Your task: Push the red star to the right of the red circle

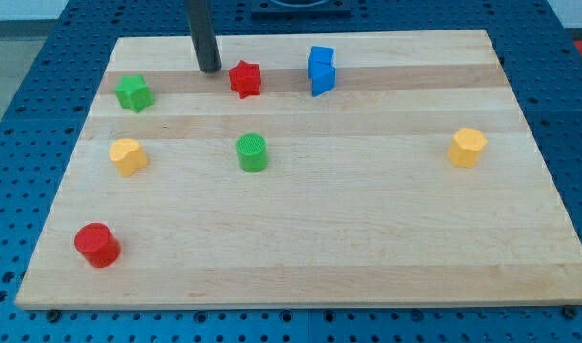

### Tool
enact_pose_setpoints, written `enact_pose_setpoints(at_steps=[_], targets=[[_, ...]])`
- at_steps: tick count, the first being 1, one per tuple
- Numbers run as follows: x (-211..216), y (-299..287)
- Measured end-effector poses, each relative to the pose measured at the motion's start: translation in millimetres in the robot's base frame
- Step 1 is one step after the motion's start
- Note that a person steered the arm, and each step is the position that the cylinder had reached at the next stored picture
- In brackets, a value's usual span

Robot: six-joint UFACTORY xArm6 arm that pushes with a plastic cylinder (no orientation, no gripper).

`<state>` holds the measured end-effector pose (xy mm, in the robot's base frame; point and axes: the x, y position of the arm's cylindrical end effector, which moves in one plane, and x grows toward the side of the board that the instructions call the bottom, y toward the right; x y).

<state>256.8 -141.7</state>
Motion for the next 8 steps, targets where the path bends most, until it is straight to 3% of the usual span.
enact_pose_setpoints(at_steps=[1,4,8], targets=[[-44,49],[-39,78],[95,35]])
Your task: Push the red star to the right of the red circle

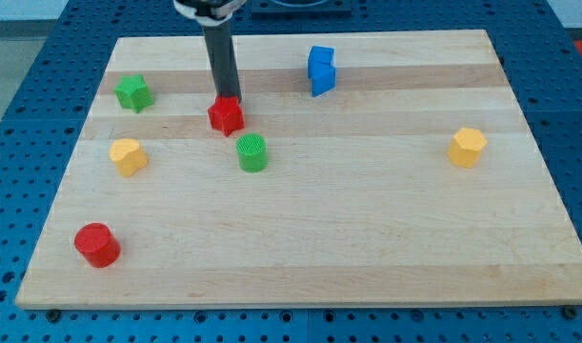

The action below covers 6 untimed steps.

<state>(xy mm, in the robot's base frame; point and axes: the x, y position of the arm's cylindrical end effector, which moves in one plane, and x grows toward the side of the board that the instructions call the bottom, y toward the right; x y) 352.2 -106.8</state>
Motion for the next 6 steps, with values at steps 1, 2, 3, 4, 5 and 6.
enact_pose_setpoints(at_steps=[1,2,3,4,5,6], targets=[[37,-8],[74,-15],[111,-22],[139,-26],[136,-26],[97,-24]])
